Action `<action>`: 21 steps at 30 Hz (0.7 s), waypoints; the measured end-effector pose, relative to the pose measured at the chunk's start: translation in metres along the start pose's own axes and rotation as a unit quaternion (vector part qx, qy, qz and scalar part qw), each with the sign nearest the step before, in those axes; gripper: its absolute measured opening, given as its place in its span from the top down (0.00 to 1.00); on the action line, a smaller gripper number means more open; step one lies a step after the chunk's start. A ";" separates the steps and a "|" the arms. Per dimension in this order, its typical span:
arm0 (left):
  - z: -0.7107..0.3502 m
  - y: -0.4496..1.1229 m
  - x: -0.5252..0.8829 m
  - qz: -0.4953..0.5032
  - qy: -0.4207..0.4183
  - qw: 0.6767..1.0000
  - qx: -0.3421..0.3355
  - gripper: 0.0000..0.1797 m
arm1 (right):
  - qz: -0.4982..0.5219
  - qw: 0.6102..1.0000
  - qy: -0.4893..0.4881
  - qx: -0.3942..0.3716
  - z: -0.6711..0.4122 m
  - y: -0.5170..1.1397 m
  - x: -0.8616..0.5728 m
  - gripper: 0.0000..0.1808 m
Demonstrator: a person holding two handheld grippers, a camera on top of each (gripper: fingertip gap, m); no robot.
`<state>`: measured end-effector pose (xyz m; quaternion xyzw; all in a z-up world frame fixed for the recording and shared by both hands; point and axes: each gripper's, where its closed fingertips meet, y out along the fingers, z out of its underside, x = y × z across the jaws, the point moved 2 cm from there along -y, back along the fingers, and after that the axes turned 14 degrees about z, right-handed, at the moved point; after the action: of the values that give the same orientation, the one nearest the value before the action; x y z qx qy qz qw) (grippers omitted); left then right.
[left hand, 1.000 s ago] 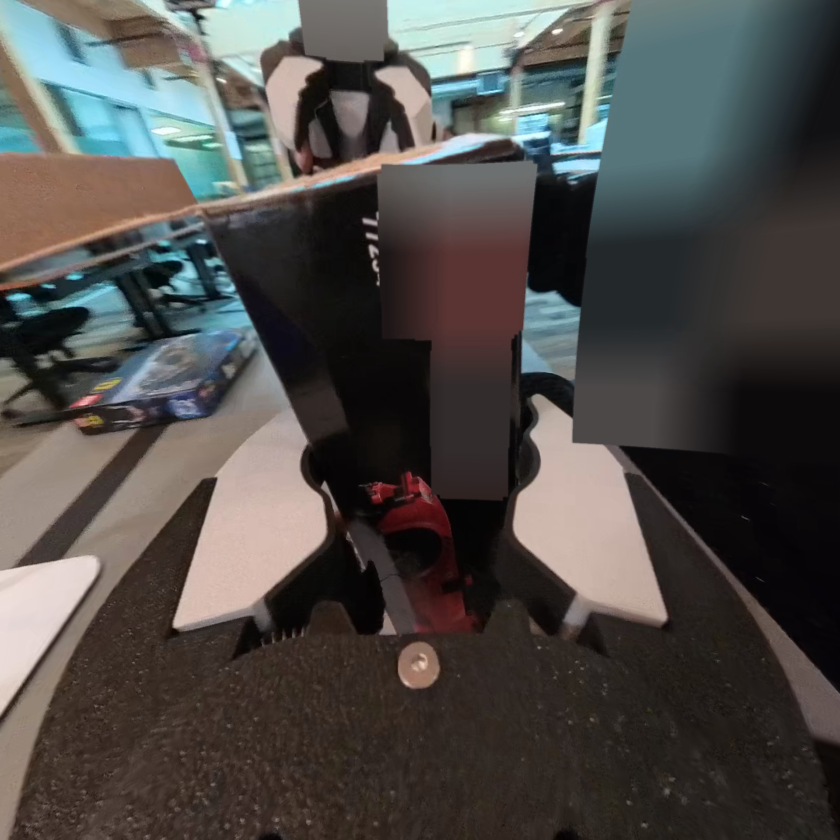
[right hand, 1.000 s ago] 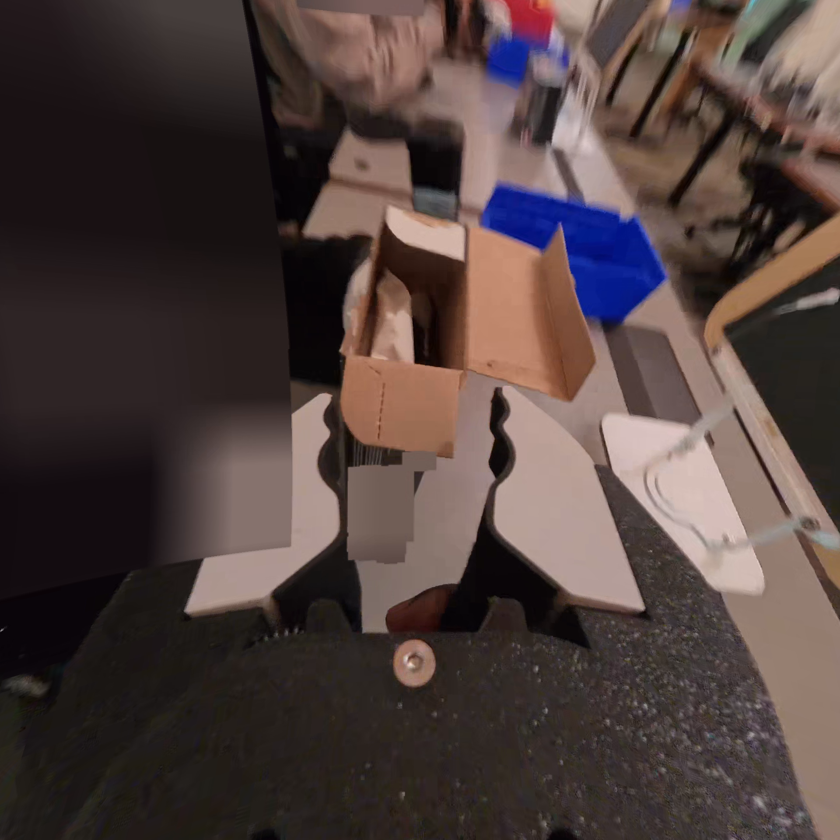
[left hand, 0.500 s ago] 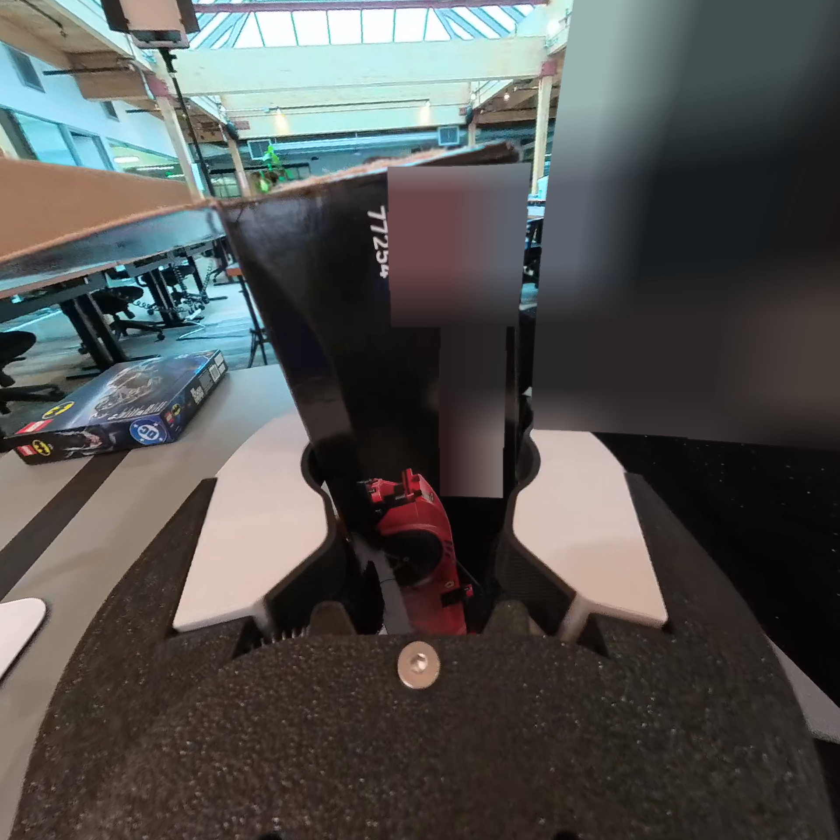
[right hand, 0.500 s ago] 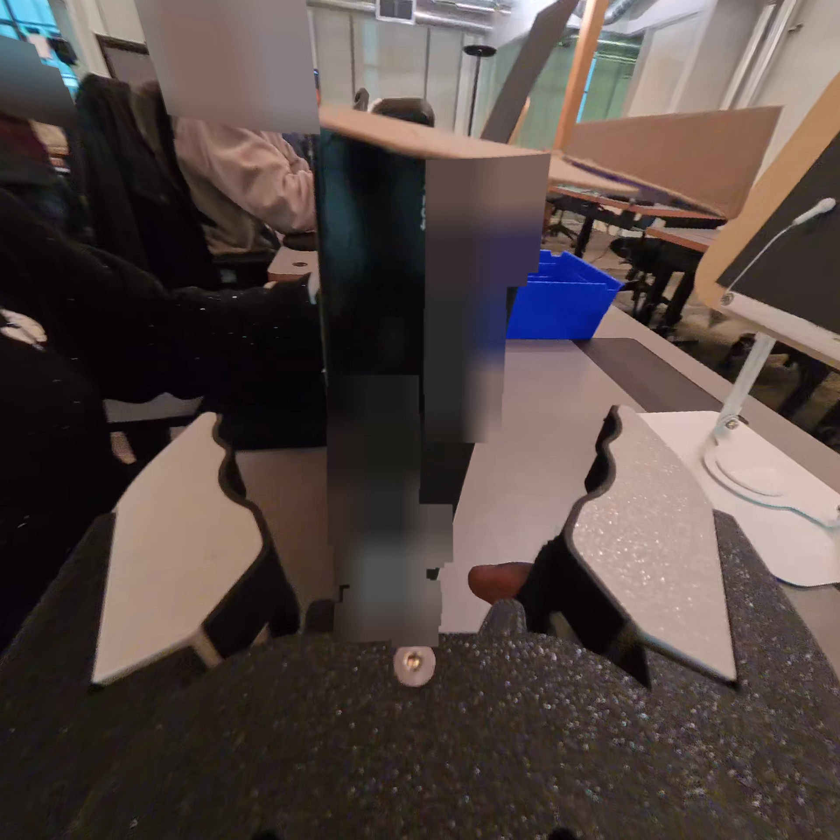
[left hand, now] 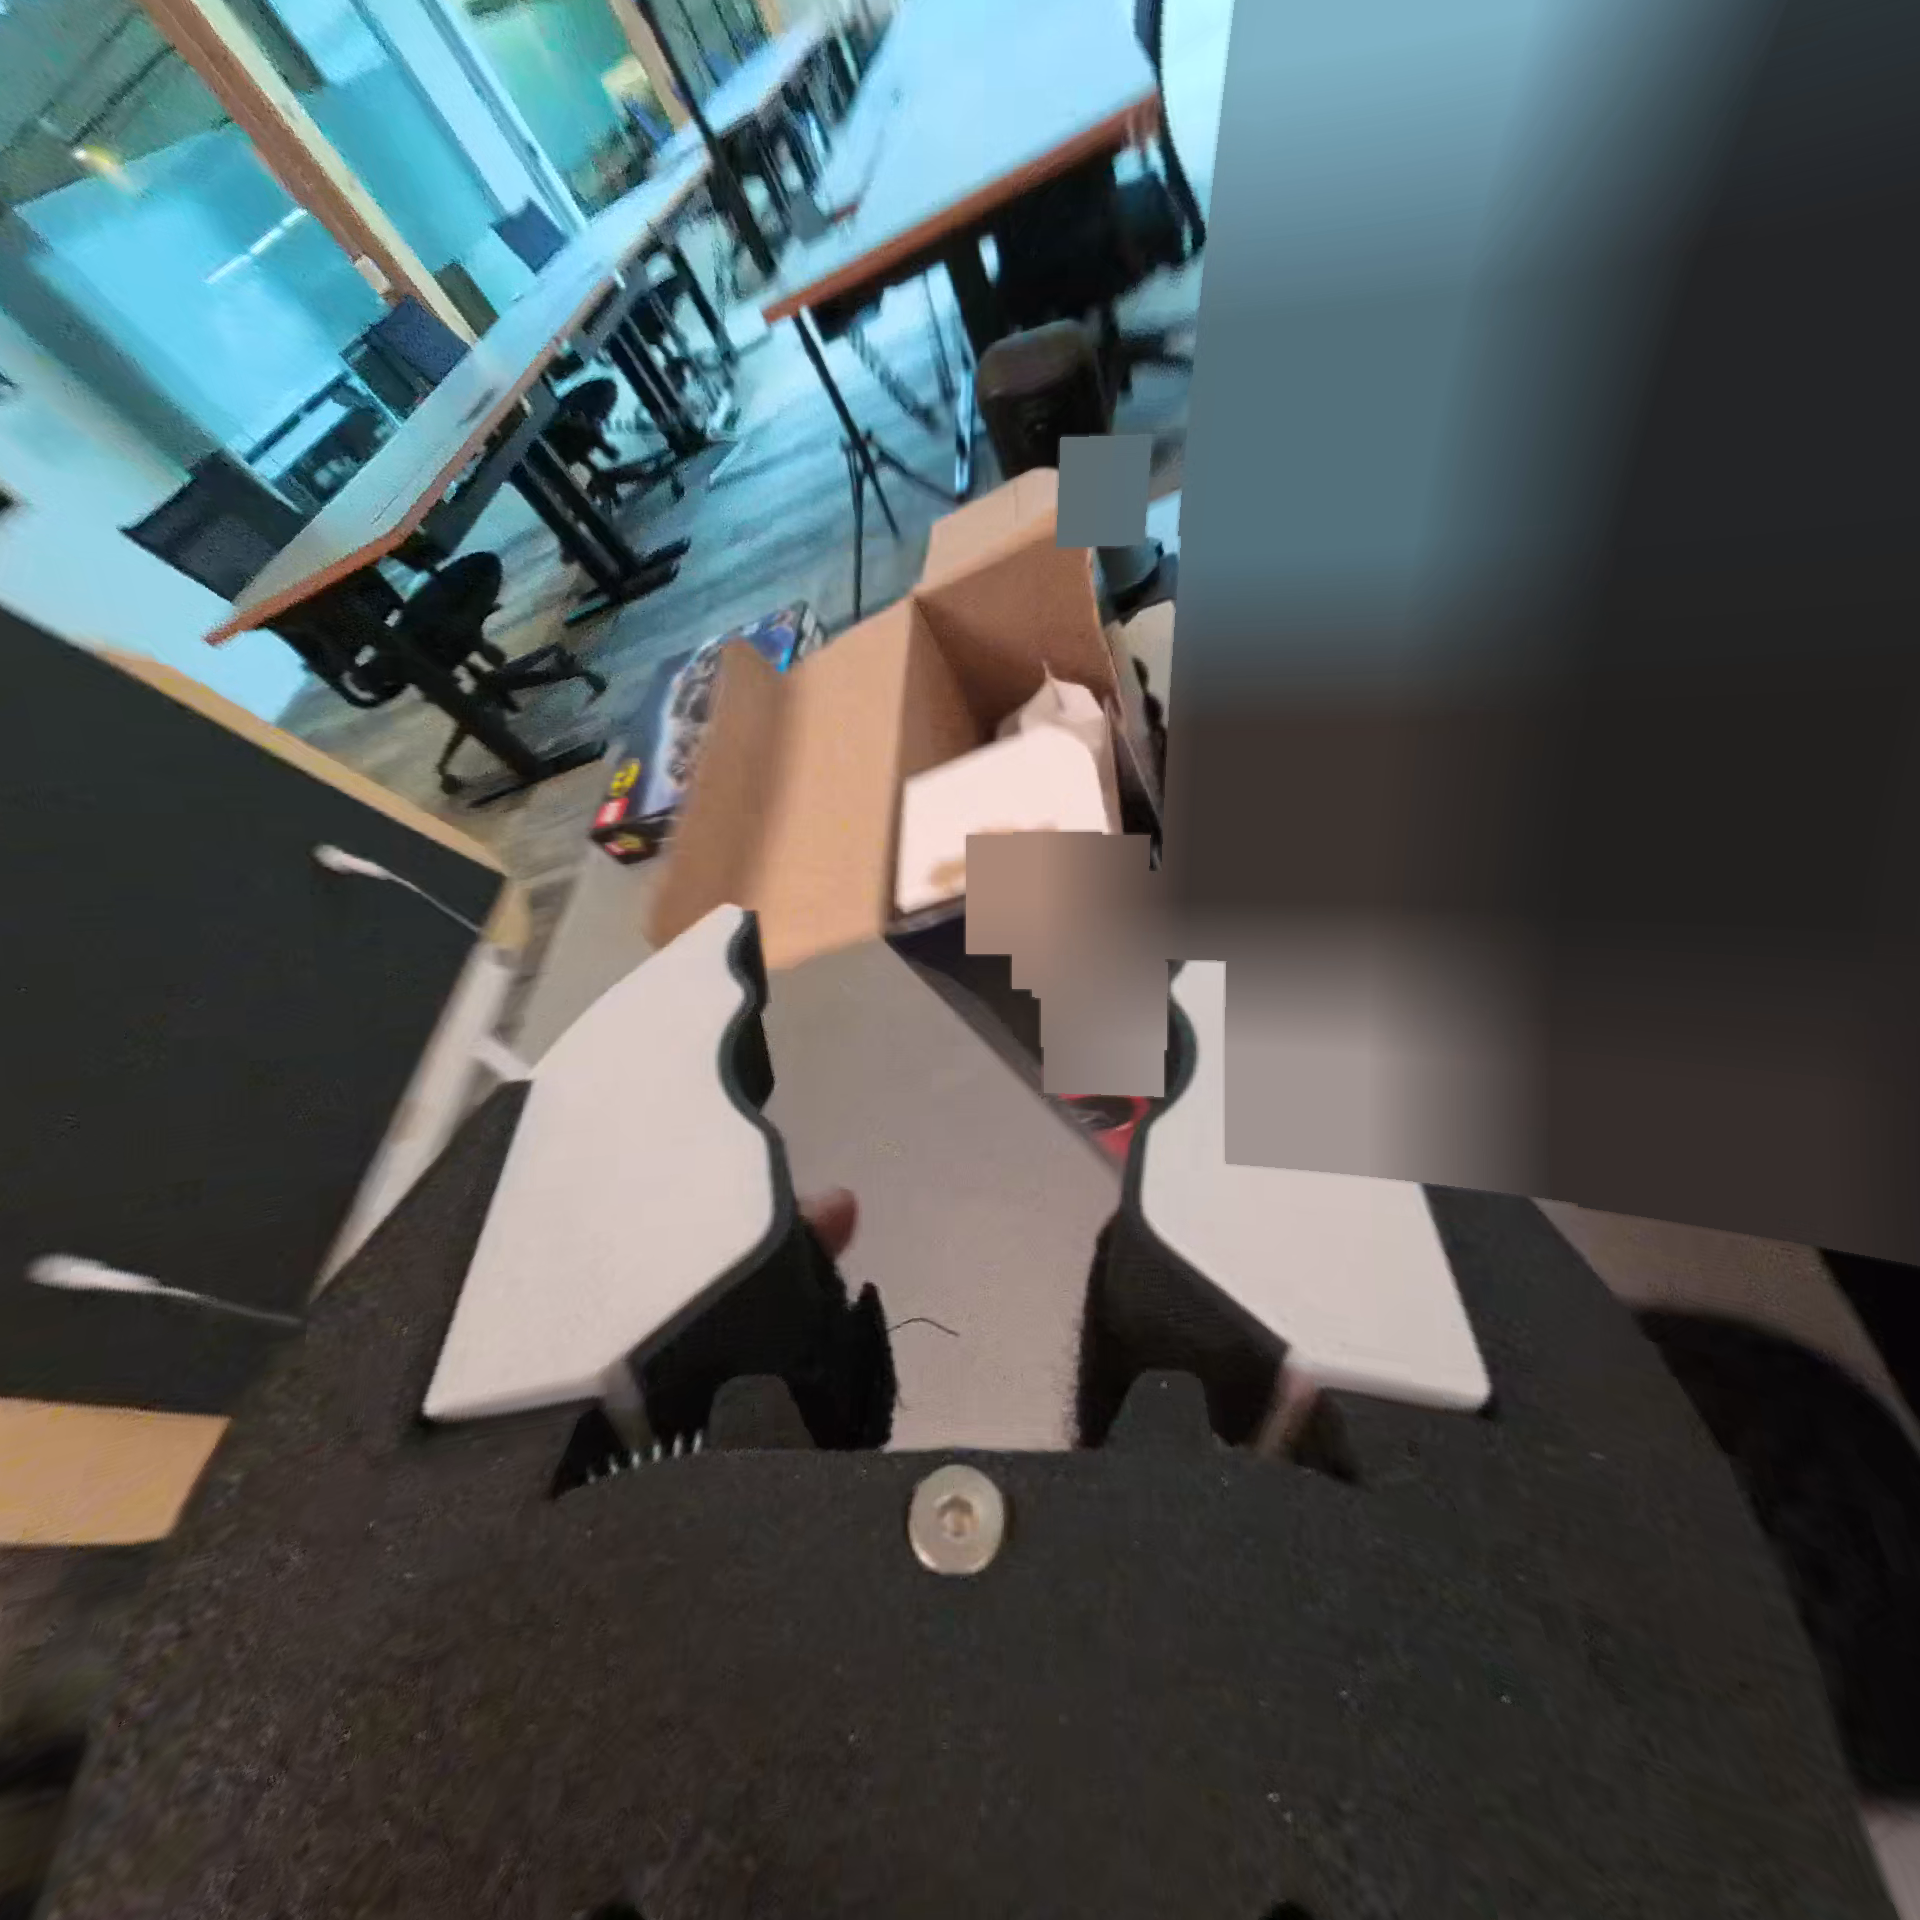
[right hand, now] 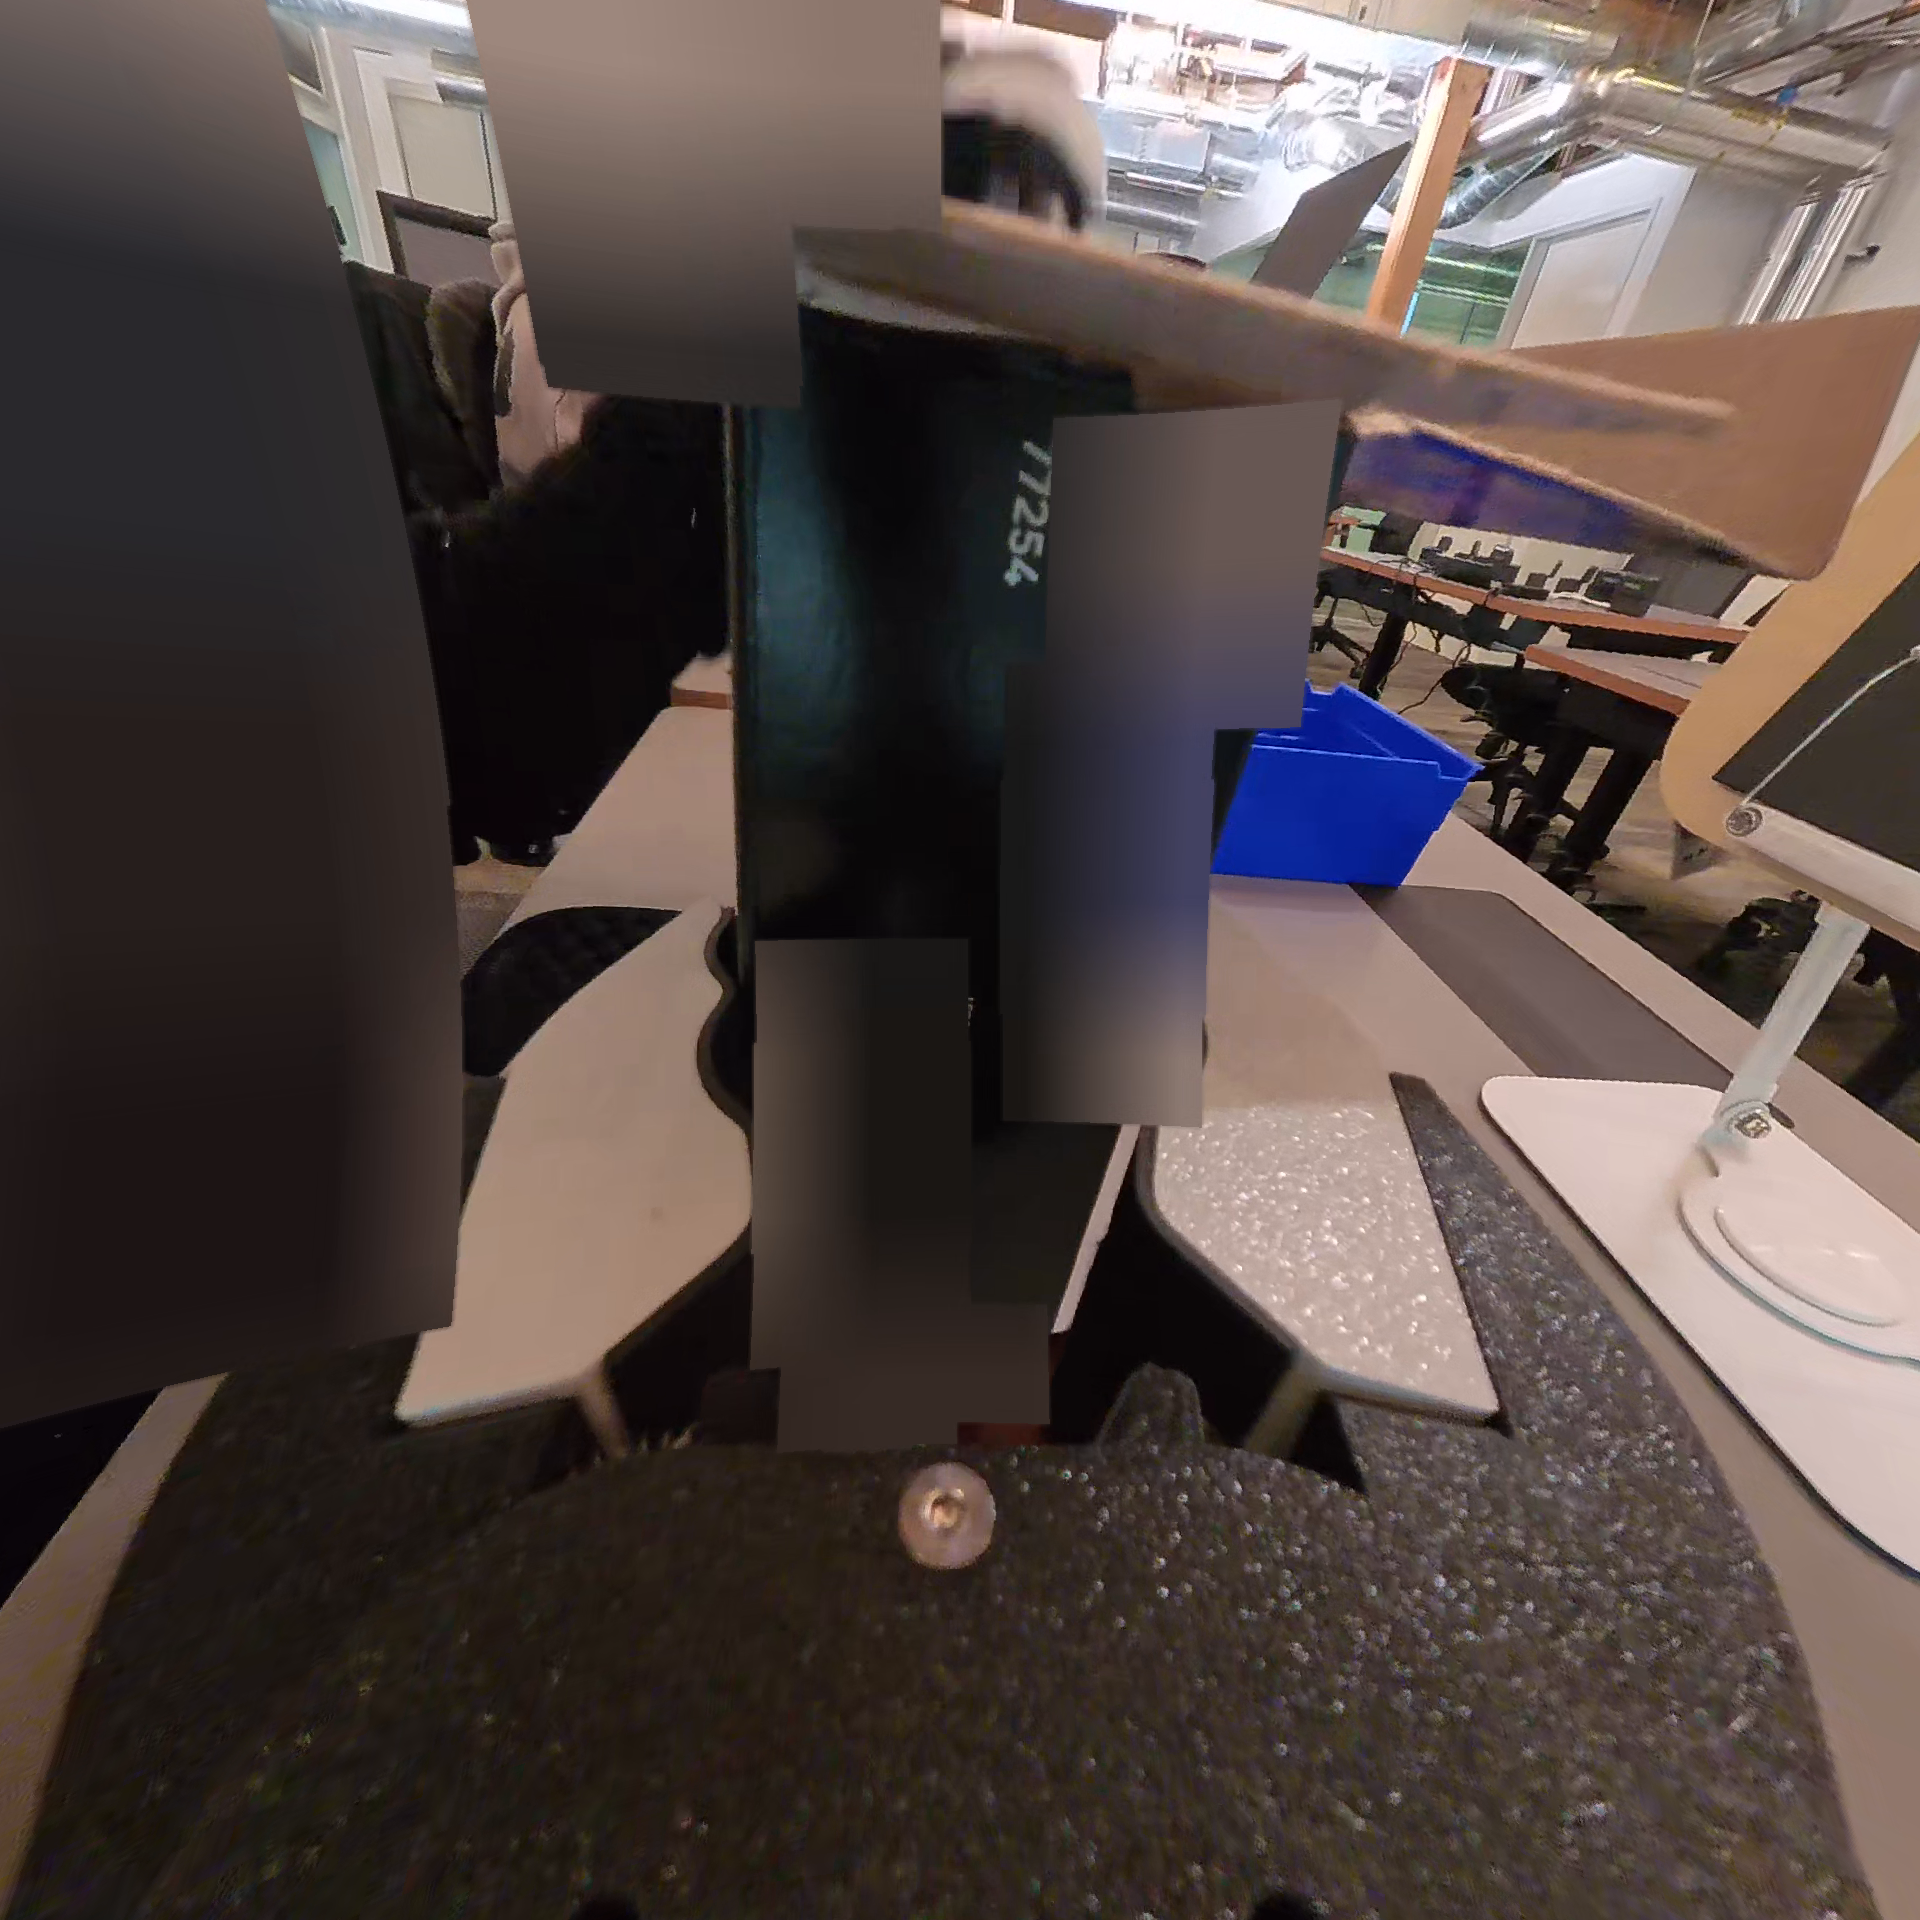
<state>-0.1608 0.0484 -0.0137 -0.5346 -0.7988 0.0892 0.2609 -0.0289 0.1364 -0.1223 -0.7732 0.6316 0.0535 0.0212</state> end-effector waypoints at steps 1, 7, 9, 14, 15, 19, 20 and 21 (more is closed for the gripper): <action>-0.018 -0.007 0.002 0.013 0.026 0.999 0.038 0.64 | -0.002 1.000 0.000 0.000 0.000 -0.001 0.000 0.59; -0.064 0.040 0.019 0.192 0.050 0.936 0.290 1.00 | -0.006 1.000 0.002 -0.002 -0.001 0.000 0.000 0.59; -0.058 0.069 0.022 0.234 0.042 0.907 0.347 1.00 | -0.005 1.000 0.002 -0.003 -0.001 -0.001 0.000 0.59; -0.011 0.111 0.021 0.290 -0.009 0.822 0.491 1.00 | 0.002 1.000 -0.001 0.008 -0.001 -0.001 0.000 0.59; -0.006 0.114 0.020 0.295 -0.023 0.806 0.512 1.00 | 0.004 1.000 -0.002 0.010 0.000 -0.002 0.000 0.59; 0.008 0.103 0.009 0.316 -0.078 0.731 0.600 1.00 | 0.013 1.000 0.000 0.014 0.000 -0.002 -0.001 0.59; 0.007 0.096 0.006 0.319 -0.088 0.716 0.615 1.00 | 0.015 1.000 0.002 0.014 0.000 -0.002 -0.003 0.59; 0.007 0.090 0.006 0.312 -0.092 0.708 0.626 1.00 | 0.015 1.000 0.005 0.012 0.000 -0.003 -0.003 0.59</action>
<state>-0.0932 0.0916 -0.0563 -0.4565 -0.3669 0.6945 0.4179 -0.0268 0.1396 -0.1219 -0.7633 0.6440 0.0425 0.0269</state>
